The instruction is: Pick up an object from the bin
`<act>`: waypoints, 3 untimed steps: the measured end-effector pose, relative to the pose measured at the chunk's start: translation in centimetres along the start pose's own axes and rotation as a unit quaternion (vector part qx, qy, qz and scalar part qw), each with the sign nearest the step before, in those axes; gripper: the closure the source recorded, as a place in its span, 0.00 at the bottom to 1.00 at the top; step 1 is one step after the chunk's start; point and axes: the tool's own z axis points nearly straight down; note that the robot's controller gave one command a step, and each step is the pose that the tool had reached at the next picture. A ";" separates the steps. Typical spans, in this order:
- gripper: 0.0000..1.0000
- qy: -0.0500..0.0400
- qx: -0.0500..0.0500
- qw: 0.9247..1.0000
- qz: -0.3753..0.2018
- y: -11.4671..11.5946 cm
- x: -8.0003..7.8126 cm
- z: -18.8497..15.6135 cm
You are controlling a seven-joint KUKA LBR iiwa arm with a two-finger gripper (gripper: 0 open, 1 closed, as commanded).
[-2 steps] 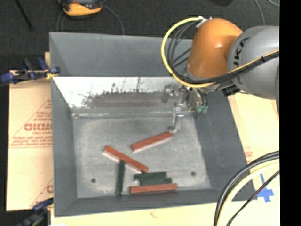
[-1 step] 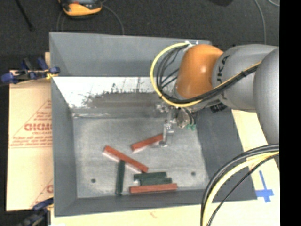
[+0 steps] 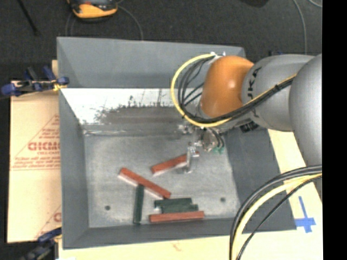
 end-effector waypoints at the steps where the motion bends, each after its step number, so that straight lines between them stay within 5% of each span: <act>1: 0.00 -0.003 0.000 0.999 -0.036 0.3 -2.6 -1.0; 2: 0.00 -0.002 -0.001 0.999 -0.033 0.6 -0.7 2.2; 3: 1.00 -0.004 0.000 1.000 -0.010 -1.5 -0.9 2.1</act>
Offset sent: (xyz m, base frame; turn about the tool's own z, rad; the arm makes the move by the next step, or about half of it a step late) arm 0.0052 0.0075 -0.0228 -0.0659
